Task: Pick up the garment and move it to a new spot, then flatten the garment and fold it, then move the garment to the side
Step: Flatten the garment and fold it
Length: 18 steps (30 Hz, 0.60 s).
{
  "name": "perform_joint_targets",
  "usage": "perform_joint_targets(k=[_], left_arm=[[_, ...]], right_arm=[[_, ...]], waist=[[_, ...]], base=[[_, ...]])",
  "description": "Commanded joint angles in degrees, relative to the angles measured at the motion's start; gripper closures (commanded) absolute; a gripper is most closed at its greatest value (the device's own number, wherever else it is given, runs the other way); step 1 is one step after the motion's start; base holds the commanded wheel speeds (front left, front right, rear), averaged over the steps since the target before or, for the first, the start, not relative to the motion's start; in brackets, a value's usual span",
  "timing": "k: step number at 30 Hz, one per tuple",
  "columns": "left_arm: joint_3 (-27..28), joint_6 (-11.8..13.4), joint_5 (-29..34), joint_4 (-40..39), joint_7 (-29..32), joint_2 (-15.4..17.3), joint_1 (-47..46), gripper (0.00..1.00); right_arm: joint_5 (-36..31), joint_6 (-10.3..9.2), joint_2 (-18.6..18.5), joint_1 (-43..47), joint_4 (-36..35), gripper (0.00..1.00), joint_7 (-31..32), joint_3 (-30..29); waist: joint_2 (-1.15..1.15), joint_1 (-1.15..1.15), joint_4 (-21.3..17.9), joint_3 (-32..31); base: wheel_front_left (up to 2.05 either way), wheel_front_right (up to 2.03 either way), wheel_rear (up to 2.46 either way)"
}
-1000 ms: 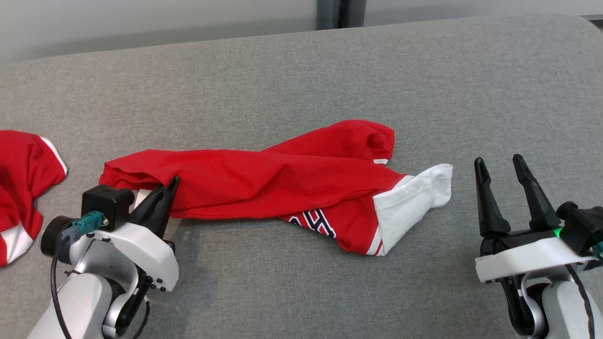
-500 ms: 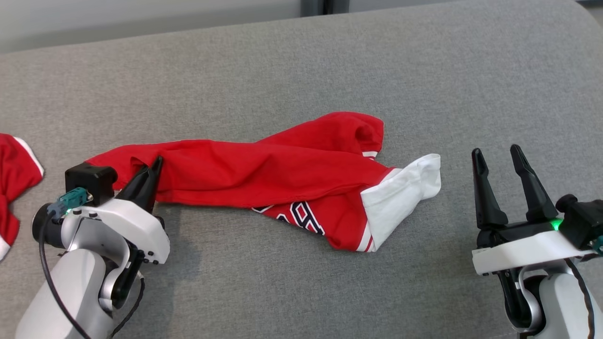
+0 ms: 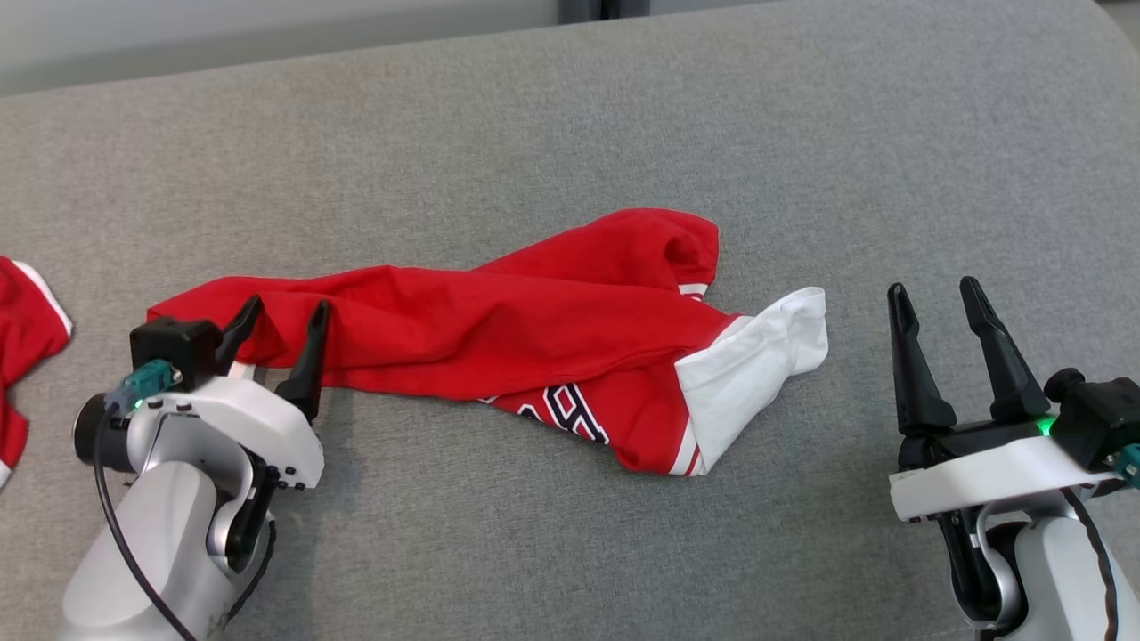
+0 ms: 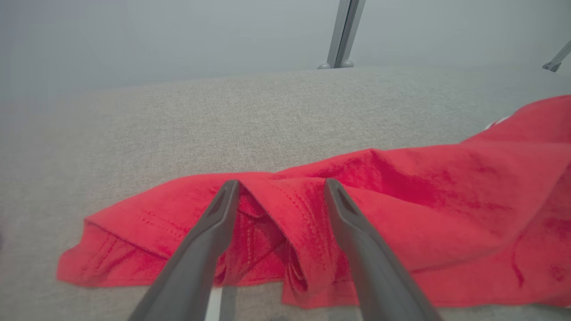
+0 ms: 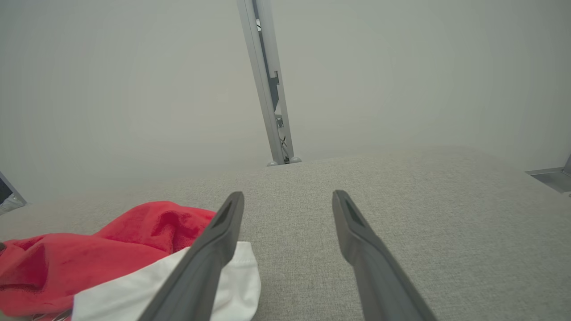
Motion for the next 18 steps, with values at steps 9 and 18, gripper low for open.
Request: perform_joint_targets(k=[9,18], left_arm=[[2.82,5.38,1.20,-3.37,-7.66,1.22,5.66,0.00],[7.89,7.62,2.22,-18.33,-9.87,1.90,12.91,0.00]], right_arm=[[-0.96,-0.02,-1.11,1.78,0.33,0.00,-0.20,-0.27],[-2.27,-0.02,-1.50,2.86,-0.88,0.00,0.60,-0.53]], waist=[[0.00,0.00,2.68,-3.96],[0.00,0.00,5.03,-6.44]], base=[[0.00,0.00,0.00],[0.00,0.00,0.00]])
